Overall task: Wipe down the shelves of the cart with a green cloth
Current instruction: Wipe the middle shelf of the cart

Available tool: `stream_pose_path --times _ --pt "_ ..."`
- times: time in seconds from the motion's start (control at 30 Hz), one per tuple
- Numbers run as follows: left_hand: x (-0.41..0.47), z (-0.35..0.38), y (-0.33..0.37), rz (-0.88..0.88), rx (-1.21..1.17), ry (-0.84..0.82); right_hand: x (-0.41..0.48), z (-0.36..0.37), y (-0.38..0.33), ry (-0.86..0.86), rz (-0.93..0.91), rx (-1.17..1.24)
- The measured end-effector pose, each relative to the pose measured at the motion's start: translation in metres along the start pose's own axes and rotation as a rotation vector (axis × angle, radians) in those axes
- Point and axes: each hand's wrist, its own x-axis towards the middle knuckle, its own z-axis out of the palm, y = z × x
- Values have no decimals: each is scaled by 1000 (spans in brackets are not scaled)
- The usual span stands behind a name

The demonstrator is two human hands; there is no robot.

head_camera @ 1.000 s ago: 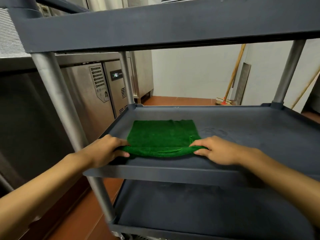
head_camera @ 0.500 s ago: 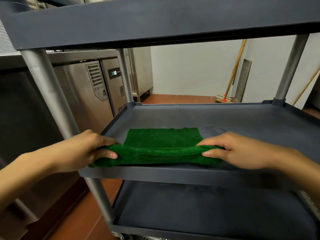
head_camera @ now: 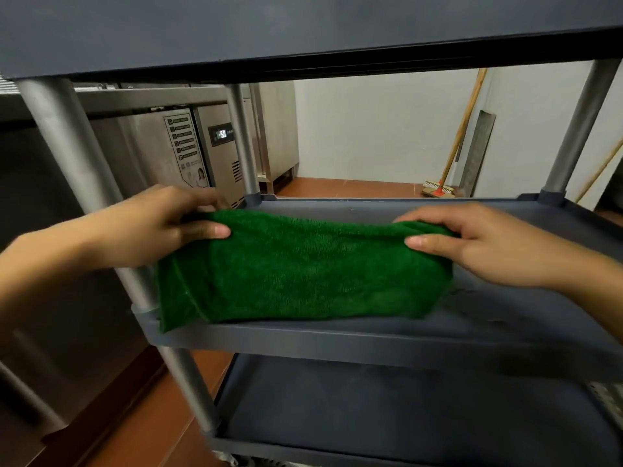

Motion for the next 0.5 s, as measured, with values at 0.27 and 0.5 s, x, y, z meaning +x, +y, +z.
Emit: stream_pose_path --times 0.27,0.5 --pt "77 50 -47 -177 229 -45 64 43 72 87 203 -188" --pt "76 97 -65 -110 425 56 63 72 93 82 220 -303"
